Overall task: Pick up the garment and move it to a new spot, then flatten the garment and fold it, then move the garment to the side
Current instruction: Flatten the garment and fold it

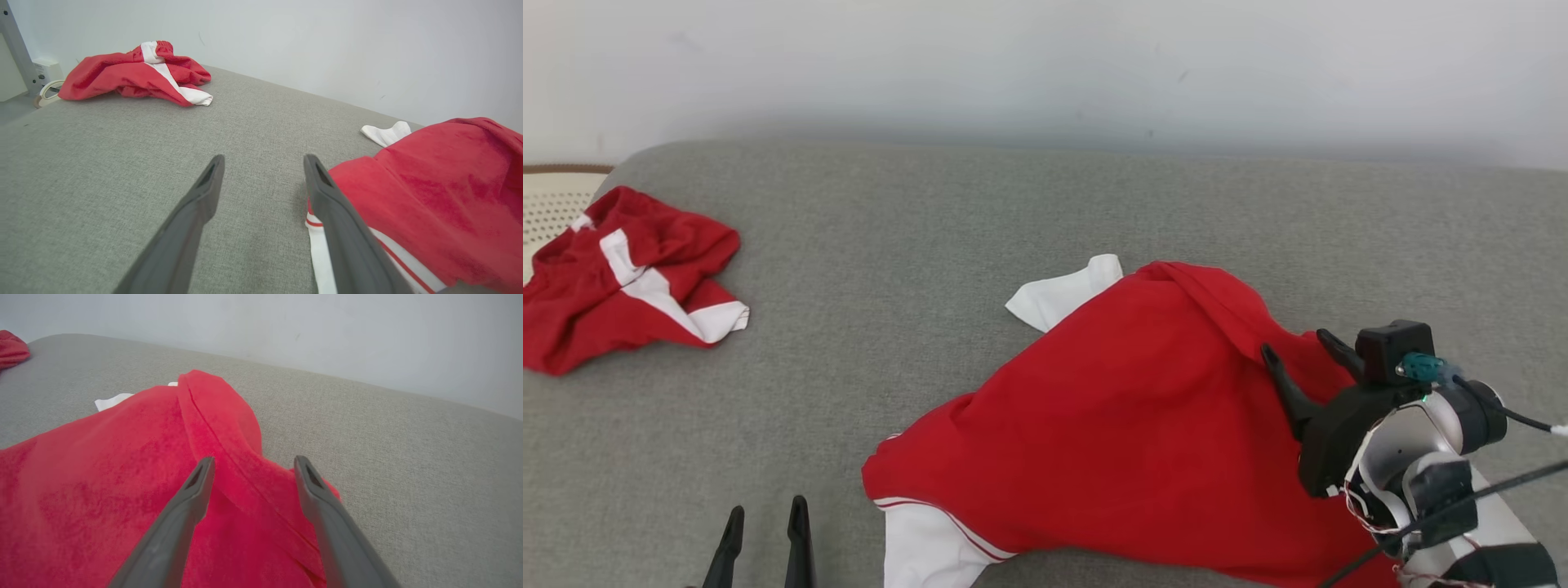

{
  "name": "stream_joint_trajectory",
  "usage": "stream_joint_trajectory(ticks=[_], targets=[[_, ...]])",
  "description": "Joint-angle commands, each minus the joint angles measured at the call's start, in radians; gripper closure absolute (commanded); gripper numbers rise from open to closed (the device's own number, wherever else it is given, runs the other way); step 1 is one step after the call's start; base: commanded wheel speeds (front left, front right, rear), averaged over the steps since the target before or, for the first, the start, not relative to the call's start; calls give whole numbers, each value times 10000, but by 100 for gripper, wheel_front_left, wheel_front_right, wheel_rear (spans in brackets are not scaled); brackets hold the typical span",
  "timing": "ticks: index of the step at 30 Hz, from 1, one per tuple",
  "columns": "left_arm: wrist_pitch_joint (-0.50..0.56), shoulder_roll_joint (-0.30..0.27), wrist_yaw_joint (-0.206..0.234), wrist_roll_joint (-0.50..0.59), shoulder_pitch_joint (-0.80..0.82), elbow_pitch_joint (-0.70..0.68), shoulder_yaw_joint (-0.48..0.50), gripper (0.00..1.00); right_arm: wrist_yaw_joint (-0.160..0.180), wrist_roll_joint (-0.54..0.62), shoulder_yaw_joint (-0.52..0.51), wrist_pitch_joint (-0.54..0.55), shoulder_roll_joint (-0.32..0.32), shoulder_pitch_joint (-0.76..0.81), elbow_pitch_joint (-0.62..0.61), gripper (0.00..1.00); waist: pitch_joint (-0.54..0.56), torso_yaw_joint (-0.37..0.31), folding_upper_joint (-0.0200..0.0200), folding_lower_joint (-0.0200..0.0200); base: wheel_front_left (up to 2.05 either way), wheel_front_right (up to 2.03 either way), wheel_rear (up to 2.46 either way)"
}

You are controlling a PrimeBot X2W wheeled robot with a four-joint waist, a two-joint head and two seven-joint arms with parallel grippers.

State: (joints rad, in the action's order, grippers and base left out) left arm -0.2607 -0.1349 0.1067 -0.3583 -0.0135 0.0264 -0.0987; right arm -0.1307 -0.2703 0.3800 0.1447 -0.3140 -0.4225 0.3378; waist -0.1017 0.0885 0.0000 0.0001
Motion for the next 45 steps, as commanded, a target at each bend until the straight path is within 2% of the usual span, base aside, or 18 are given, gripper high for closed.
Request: stream_joint_trajectory(ticks=[1, 7, 8, 9, 10, 17, 25, 31, 37, 38, 39, 45], targets=[[-47, -1, -48, 129, 75, 36, 50, 0, -1, 62, 63, -60, -82, -111, 89, 0, -101, 125, 0, -1, 0, 0, 0], [-47, 102, -145, 146, 142, 90, 140, 0, 1, 28, 609, -213, -37, -812, 1509, 0, -266, 325, 0, -1, 0, 0, 0], [-47, 120, -176, 157, 153, 97, 144, 0, 1, -38, 700, -229, -36, -937, 1678, 28, -301, 352, 0, -1, 0, 0, 0], [-47, 139, -158, 165, 159, 104, 154, 0, 1, -96, 767, -301, -15, -1071, 1828, 61, -321, 366, 0, -1, 0, 0, 0], [-47, 159, -178, 162, 157, 102, 176, 0, 1, -141, 795, -429, -15, -1210, 1900, 100, -339, 371, 0, -1, 0, 0, 0], [-47, 288, -249, 250, 232, 194, 263, 0, 1, -482, 814, -978, -347, -2255, 2174, 100, -393, 327, 0, -1, 0, 0, 0], [-47, 426, -421, 365, 379, 279, 237, 0, 2, -625, 1195, -834, -869, -4226, 2332, 100, -538, 422, 0, -1, 0, 0, 0], [-47, 509, -576, 439, 501, 389, 235, 0, 2, -797, 1755, -787, -923, -5611, 3184, 100, -659, 651, 0, -1, 0, 0, 0], [-47, 588, -667, 507, 557, 465, 144, 0, 2, -892, 2204, -936, -934, -6255, 4423, 100, -724, 868, 0, -1, 0, 0, 0], [-47, 608, -680, 541, 552, 491, 131, 0, 2, -891, 2311, -1027, -873, -6395, 4895, 16, -718, 909, 0, -1, 0, 0, 0], [-47, 617, -679, 552, 544, 500, 140, 0, 2, -964, 2330, -1050, -809, -6423, 5109, 0, -711, 911, 0, -1, 0, 0, 0], [-48, 651, -649, 584, 398, 550, 294, 0, 2, -976, 2581, -1612, -696, -6386, 5914, 0, -486, 716, 0, -1, 0, 0, 0]])
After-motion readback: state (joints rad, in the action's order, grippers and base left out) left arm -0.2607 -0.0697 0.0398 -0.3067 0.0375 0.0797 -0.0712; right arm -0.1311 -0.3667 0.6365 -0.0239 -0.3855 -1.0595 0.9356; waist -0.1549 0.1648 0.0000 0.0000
